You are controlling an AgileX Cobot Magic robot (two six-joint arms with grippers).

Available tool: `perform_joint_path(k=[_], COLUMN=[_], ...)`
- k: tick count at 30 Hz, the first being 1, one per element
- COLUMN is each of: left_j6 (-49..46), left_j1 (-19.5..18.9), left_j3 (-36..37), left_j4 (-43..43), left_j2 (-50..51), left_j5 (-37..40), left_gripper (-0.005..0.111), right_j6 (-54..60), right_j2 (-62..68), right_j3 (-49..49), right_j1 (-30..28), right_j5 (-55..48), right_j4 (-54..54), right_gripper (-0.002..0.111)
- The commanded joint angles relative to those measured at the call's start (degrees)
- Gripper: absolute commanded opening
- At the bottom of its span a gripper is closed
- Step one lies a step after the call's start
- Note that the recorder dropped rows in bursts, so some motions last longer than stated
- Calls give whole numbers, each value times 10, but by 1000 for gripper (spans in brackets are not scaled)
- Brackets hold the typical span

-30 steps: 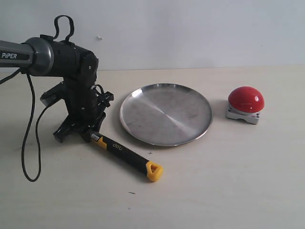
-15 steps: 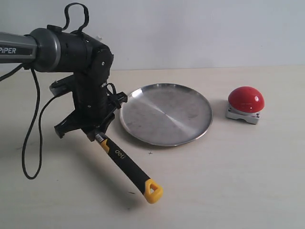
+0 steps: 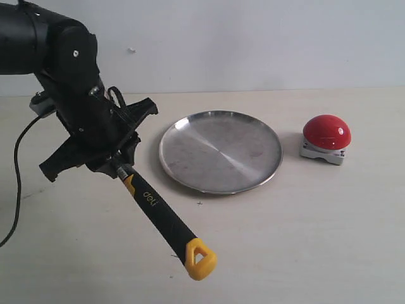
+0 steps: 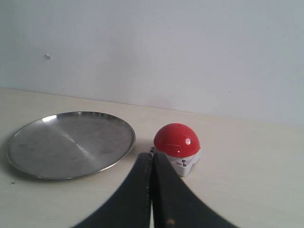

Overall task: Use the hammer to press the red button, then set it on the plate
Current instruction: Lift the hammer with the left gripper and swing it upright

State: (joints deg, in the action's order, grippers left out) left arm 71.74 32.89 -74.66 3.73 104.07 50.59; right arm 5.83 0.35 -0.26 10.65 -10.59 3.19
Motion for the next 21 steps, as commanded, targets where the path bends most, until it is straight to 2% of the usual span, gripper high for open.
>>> perform_joint_path(k=[1,5,6,8,21], left_j6=[-19,-53,-63,-69,-71], left_j1=[25,54,67,82,89], left_j3=[51,100,123,144,148], left_j4=[-25,-88,-109,-135,-165], left_j2=[-76,-125,-142,-162,-185], left_j5=[-52,-118,-180,-226,-223], left_gripper=[0,0,0,0,0], right_j6=[0,0,0,0,0], right_j2=[-4,-4,-4,-4,-4], right_j3=[3,3,3,3,3], right_j1=[-3,-3,-3,-3,-3], right_j5=[7,7,7,7,7], right_j4=[-2,-1,-1,-1,-1], right_gripper=[0,0,0,0,0])
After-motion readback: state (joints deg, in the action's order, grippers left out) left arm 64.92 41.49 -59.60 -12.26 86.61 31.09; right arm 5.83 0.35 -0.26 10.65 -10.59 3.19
